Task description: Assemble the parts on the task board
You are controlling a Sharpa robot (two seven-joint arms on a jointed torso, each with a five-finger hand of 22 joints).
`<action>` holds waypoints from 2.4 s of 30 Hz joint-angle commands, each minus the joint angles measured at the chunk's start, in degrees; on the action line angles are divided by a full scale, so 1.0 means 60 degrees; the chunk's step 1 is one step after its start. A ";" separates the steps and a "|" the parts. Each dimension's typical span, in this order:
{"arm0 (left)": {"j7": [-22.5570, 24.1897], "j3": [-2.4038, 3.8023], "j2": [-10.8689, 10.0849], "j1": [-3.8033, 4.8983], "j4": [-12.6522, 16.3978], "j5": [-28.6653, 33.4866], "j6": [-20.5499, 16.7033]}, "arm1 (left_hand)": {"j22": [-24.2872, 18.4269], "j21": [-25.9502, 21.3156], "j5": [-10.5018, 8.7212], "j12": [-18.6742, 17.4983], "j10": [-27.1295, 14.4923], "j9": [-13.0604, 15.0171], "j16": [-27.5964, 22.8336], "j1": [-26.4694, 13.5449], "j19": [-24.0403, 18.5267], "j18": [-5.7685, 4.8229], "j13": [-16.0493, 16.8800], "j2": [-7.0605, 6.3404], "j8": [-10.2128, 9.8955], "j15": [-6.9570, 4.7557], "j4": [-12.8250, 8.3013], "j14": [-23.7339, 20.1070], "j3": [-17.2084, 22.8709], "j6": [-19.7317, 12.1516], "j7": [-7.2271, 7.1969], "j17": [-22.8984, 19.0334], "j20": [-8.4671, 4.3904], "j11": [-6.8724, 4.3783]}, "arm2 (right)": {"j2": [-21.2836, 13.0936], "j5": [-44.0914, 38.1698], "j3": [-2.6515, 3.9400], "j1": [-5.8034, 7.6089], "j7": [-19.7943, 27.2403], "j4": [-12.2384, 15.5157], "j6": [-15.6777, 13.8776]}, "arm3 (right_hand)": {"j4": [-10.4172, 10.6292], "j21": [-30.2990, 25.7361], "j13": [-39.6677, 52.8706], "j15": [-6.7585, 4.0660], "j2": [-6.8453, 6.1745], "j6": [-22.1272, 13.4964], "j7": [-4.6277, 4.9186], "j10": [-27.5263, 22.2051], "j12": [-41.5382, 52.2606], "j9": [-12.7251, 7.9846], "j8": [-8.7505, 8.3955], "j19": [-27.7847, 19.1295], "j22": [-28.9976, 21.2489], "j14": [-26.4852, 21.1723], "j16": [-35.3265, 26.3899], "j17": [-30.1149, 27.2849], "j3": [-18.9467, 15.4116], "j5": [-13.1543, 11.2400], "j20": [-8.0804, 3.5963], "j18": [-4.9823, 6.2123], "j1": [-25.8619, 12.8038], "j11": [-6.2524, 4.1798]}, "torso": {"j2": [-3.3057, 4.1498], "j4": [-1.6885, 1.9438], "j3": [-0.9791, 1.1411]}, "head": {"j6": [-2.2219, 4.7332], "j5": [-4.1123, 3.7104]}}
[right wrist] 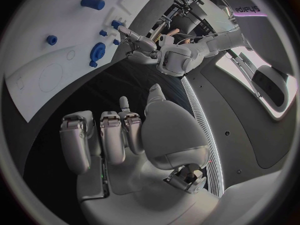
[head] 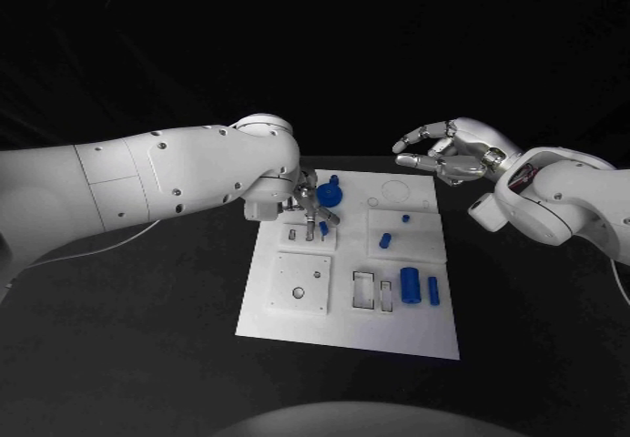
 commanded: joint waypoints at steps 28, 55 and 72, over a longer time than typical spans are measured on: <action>-0.0239 0.0007 0.0320 -0.0151 -0.0420 0.0102 -0.0078 | 0.1073 -0.0155 0.0332 -0.0066 0.1010 0.0604 0.0023 0.1185 -0.0117 -0.0067 0.2491 -0.0091 -0.0244 -0.0038 -0.0436 0.1004 0.0644 -0.0139 -0.0039 0.2514 -0.0049 -0.0097 | 0.0023 -0.0034 -0.0002 -0.0008 0.0157 -0.0037 0.0103 | -0.0050 -0.0072 0.2510 0.0075 0.0003 0.0070 0.0058 0.1019 0.0037 -0.0066 -0.0016 0.0885 0.2456 0.0980 0.0033 0.2514 -0.0085 0.0093 0.0079 -0.0022 0.0348 0.0079 | -0.0049 0.0007 -0.0009 | -0.0116 -0.0002; -0.0202 0.0007 0.0392 -0.0168 -0.0542 0.0024 0.0019 | 0.1032 -0.0250 0.0102 -0.0066 0.1010 0.1188 0.0023 0.2107 -0.0184 -0.0041 0.2491 -0.0379 -0.0146 -0.0187 -0.1193 0.1004 0.1569 -0.0011 -0.0230 0.2514 -0.0184 -0.0267 | 0.0078 -0.0027 -0.0007 -0.0070 0.0107 -0.0155 0.0240 | 0.0091 -0.0247 0.2510 0.0094 0.0087 0.0122 0.0082 0.1019 0.0037 -0.0142 -0.0009 0.0689 0.2375 0.0980 0.0033 0.2514 -0.0255 0.0029 0.0101 0.0039 0.0276 0.0102 | -0.0057 0.0014 -0.0025 | -0.0113 -0.0030; -0.0213 0.0007 0.0353 -0.0172 -0.0464 -0.0028 -0.0077 | 0.1075 -0.0273 0.0438 -0.0066 0.1010 0.1521 0.0023 0.2335 -0.0149 -0.0048 0.2491 -0.0545 -0.0083 -0.0259 -0.1474 0.1004 0.2150 -0.0078 -0.0289 0.2514 -0.0259 -0.0337 | 0.0091 -0.0037 -0.0010 -0.0120 0.0028 -0.0200 0.0325 | 0.0079 -0.0341 0.2510 0.0096 0.0106 0.0145 0.0086 0.1019 0.0037 -0.0151 0.0002 0.0583 0.2331 0.0980 0.0033 0.2514 -0.0271 0.0037 0.0104 0.0073 0.0289 0.0105 | -0.0057 0.0024 -0.0023 | -0.0150 0.0025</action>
